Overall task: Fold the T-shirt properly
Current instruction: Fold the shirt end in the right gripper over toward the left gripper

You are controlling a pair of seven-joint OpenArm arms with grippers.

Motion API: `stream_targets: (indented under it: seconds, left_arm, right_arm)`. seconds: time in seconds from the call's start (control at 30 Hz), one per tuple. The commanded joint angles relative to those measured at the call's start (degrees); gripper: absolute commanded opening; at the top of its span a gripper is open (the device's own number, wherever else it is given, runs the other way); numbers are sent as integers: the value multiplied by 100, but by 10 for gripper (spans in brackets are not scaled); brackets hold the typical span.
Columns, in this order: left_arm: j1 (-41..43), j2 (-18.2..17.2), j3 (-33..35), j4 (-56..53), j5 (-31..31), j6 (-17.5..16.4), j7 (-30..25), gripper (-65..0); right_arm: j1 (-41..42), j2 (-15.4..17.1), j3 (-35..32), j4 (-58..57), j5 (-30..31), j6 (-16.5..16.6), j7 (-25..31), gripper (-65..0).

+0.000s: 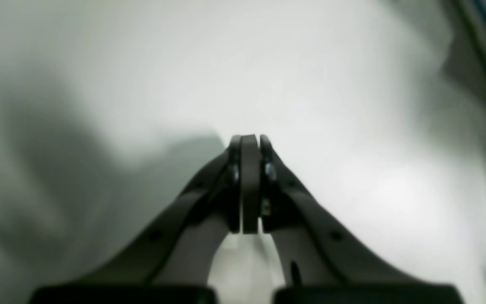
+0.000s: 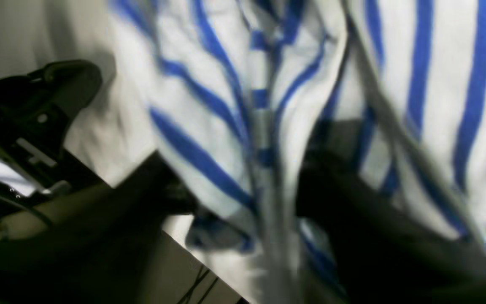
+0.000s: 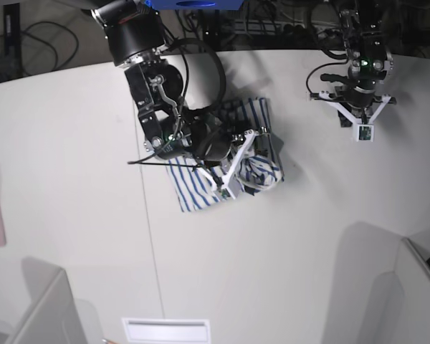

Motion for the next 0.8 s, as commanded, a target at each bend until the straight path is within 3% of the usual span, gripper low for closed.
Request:
stream_targets:
  seconds: [0.0,0.17,0.33,0.57,0.7,0.77]
  left_arm:
    - [-24,-9,-154,101,-44,-119,-50,-650]
    - [-164,140,-716,154,-44,-356,504,-650]
    - [-182,149,-998,233,-44,-576,522,-650]
    - [-147,219,-1147,383,-44,-585,522,-650]
    - [-76,219,-1147,383,-44,-629,522,-650]
    - [-24,228,-1112,418,-44,-875,522,-650]
  right_arm:
    - [50,-71,-4,318,117,23,125,-263]
    - [32,-80,-303,740,117,23,133,-267]
    - [111,-88,-1007,238,117,23,459,-269]
    - [120,-88,-2185,388,117,23,810,-269]
    - [85,-27,-2105,775,82,23,810,-272]
    - [-38,167,-1622,889,82,23,819,-327]
